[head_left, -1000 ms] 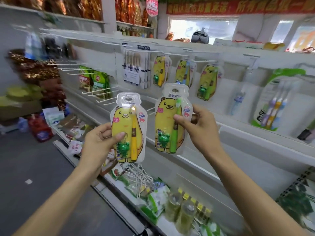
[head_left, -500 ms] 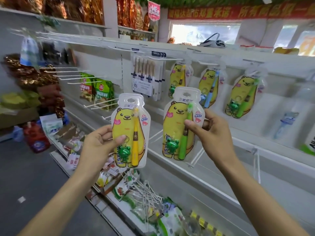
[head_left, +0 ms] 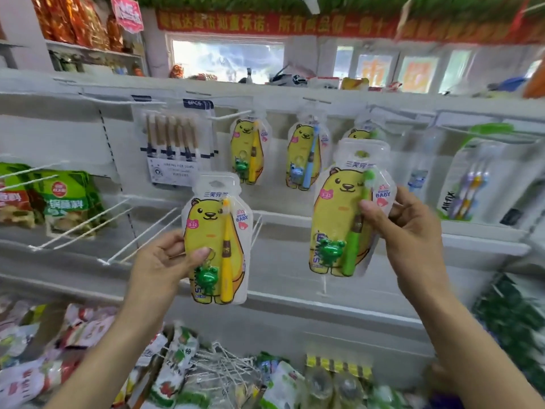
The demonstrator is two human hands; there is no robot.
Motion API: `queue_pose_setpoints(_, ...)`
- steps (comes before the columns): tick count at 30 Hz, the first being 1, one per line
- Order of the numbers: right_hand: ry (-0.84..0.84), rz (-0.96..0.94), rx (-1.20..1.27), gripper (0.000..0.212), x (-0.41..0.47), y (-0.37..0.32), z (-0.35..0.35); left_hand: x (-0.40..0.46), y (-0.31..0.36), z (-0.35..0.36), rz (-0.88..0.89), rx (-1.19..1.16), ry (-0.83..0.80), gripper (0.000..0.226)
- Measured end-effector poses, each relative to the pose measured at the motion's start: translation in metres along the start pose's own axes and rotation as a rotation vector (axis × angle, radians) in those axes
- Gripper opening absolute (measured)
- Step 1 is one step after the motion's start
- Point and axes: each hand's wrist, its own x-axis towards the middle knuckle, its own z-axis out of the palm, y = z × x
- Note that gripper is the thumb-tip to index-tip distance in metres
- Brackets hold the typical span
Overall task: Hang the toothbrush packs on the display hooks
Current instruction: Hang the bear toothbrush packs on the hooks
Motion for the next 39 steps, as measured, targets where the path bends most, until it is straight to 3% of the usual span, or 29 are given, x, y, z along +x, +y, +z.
queue_pose_setpoints(10, 0.170, -0.027, -0.034, 0.021, -0.003, -0.019, -0.023, 0.013, -0.012, 0.016, -0.049, -0.059, -0.131, 0.029)
queue_pose_setpoints(28, 0.087, 0.005, -0.107, 0.018, 0.040, -0.001, -0.040, 0.021, -0.026, 0.033, -0.057, -0.024, -0.086, 0.028)
queue_pose_setpoints(39, 0.125, 0.103, -0.119, 0.018, 0.089, 0.034, -0.043, 0.027, -0.030, 0.034, -0.056, -0.021, -0.072, 0.037)
